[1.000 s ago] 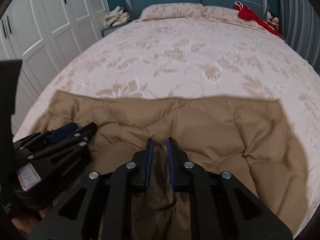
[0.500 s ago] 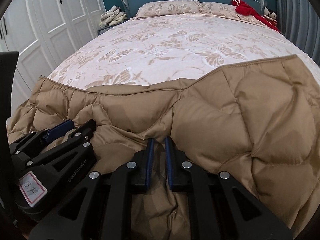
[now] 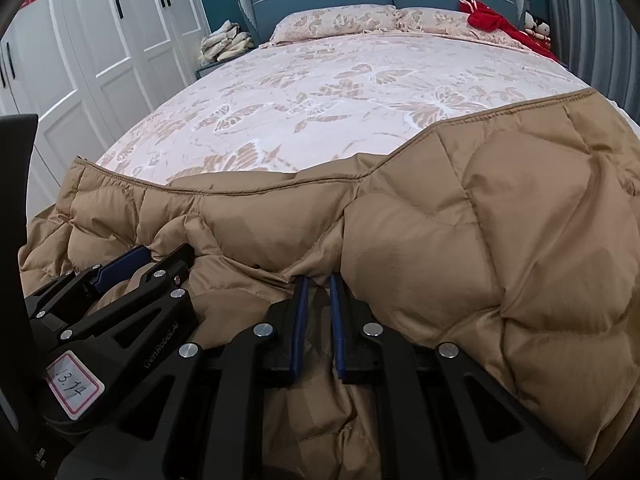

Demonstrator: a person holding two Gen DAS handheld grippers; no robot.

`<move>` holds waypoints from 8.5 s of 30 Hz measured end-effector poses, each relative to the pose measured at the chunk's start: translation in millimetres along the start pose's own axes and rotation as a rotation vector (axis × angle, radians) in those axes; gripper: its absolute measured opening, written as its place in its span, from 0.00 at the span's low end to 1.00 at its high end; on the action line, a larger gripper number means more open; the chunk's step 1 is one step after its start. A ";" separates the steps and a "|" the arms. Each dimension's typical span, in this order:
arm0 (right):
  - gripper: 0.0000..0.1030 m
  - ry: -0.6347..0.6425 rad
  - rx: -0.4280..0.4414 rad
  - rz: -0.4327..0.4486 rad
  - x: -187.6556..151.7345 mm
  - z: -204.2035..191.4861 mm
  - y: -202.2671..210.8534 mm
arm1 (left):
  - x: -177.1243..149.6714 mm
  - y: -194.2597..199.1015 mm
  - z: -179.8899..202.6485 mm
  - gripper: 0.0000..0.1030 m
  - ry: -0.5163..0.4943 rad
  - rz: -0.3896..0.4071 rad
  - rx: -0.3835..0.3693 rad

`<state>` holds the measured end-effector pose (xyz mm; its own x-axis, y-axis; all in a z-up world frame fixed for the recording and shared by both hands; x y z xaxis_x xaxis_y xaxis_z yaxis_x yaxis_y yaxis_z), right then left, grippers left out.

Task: Fold large clothes

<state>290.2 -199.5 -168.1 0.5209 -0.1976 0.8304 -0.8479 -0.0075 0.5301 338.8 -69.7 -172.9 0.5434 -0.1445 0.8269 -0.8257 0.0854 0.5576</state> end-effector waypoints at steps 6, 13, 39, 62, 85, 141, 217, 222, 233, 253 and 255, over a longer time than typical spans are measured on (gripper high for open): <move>0.10 -0.021 0.024 -0.079 13.0 0.9 5.7 | 10.8 34.9 -32.7 0.41 0.234 -0.069 -0.155; 0.14 -0.087 0.103 -0.066 33.2 -23.5 104.1 | -6.9 165.1 -157.9 0.62 0.347 -0.042 -0.032; 0.12 -0.010 0.053 -0.211 -53.1 -46.4 77.8 | -22.6 163.6 -146.5 0.15 0.600 -0.064 -0.188; 0.10 -0.366 0.162 -0.354 -78.3 21.9 160.0 | 88.3 260.5 58.2 0.07 0.112 0.101 -0.526; 0.21 -0.364 -0.165 -0.150 -25.0 192.2 301.7 | -43.7 221.9 248.1 0.12 -0.133 -0.283 -0.617; 0.10 -0.241 -0.189 -0.123 60.9 195.3 187.8 | 67.1 173.6 120.6 0.68 0.188 -0.171 -0.324; 0.74 -0.521 -0.201 0.018 2.9 265.2 215.7 | 18.6 162.4 127.4 0.93 0.184 -0.128 -0.261; 0.76 -0.684 -0.176 -0.032 -24.6 284.3 228.3 | 9.3 156.5 101.0 0.93 0.363 -0.222 -0.325; 0.84 -0.885 -0.019 -0.085 -52.6 277.7 191.9 | -28.9 130.3 120.3 0.94 0.628 -0.404 -0.512; 0.24 -0.560 0.125 0.013 47.7 167.0 108.8 | 67.3 122.8 99.9 0.65 0.358 -0.097 -0.600; 0.24 -0.506 0.139 0.027 66.1 143.3 92.1 | 85.7 115.0 79.2 0.64 0.346 -0.052 -0.591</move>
<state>232.5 -353.7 -89.0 0.4149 -0.6482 0.6386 -0.8834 -0.1188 0.4533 278.5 -150.3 -43.7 0.6786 0.1521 0.7186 -0.6294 0.6247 0.4622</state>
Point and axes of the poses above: each gripper's, at about its wrist camera, not at the fingertips, and y roughly against the way its jaws point, z to its right, x to its top, the point moved 8 cm from there along -y, roughly the way its jaws point, and after that the axes turned 15 degrees about z, right-handed, at the moved point
